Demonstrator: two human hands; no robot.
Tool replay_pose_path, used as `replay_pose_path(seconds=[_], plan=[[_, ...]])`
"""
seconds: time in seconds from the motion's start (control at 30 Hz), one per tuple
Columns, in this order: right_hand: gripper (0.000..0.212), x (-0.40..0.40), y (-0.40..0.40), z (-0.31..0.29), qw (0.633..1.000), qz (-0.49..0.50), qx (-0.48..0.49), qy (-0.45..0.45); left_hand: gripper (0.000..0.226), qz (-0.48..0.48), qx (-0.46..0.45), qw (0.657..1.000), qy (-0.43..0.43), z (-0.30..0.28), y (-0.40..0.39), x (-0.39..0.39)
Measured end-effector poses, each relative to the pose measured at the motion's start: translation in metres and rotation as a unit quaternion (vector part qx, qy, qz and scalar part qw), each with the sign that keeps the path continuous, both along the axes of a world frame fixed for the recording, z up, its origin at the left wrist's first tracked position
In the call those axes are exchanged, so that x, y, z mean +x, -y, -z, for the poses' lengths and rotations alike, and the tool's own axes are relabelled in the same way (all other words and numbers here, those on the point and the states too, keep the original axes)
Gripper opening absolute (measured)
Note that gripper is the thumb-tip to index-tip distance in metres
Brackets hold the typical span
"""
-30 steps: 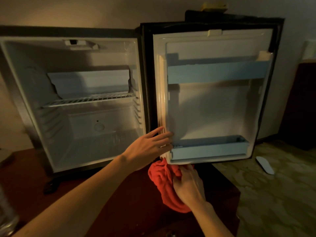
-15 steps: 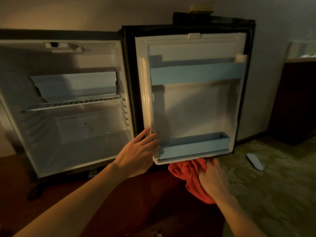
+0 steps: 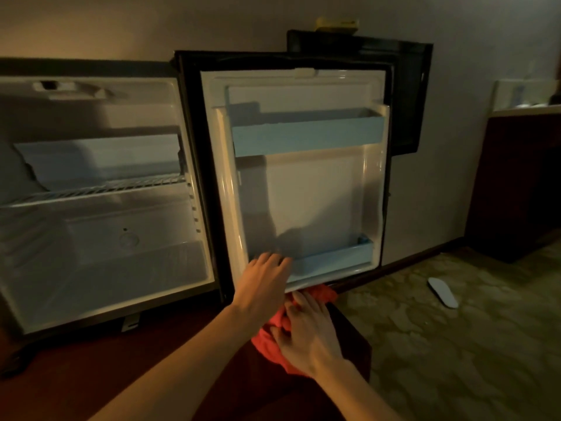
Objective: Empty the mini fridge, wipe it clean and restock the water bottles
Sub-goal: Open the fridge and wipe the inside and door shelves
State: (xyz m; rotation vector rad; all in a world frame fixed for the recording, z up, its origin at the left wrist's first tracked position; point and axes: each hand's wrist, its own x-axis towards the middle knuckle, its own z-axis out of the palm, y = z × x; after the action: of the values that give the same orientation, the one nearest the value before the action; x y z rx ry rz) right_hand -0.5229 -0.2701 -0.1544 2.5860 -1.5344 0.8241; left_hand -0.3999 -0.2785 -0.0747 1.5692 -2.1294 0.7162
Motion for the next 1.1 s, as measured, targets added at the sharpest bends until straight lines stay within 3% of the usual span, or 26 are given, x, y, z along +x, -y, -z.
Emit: replay_pose_path(seconds=[0.07,0.2,0.53,0.67,0.87,1.0,1.1], plan=[[0.063,-0.006,0.008,0.002,1.000,-0.014,0.020,0.015,0.023,-0.020,0.020,0.999,-0.024,-0.003,0.001,-0.002],[0.072,-0.016,0.021,0.003,0.998,-0.012,0.033,0.047,0.027,-0.017,0.038,0.998,-0.050,-0.004,0.001,0.000],[0.041,-0.045,0.014,0.015,0.989,-0.002,-0.024,0.147,0.035,0.011,0.056,0.998,-0.023,-0.010,-0.014,0.010],[0.043,-0.062,0.006,0.015,0.989,0.028,-0.035,0.140,0.041,0.014,0.054,0.998,-0.012,-0.010,-0.024,0.012],[0.038,-0.102,-0.004,0.023,0.968,0.077,-0.004,0.237,0.048,0.035,0.051,0.998,-0.004,-0.012,-0.039,0.017],[0.035,-0.157,-0.011,0.019,0.974,0.122,0.007,0.189,0.047,0.040,0.050,0.998,0.007,-0.007,-0.040,0.021],[0.023,-0.192,-0.010,0.004,0.979,0.151,-0.051,0.125,0.038,0.034,0.015,0.999,0.001,-0.002,-0.038,0.019]])
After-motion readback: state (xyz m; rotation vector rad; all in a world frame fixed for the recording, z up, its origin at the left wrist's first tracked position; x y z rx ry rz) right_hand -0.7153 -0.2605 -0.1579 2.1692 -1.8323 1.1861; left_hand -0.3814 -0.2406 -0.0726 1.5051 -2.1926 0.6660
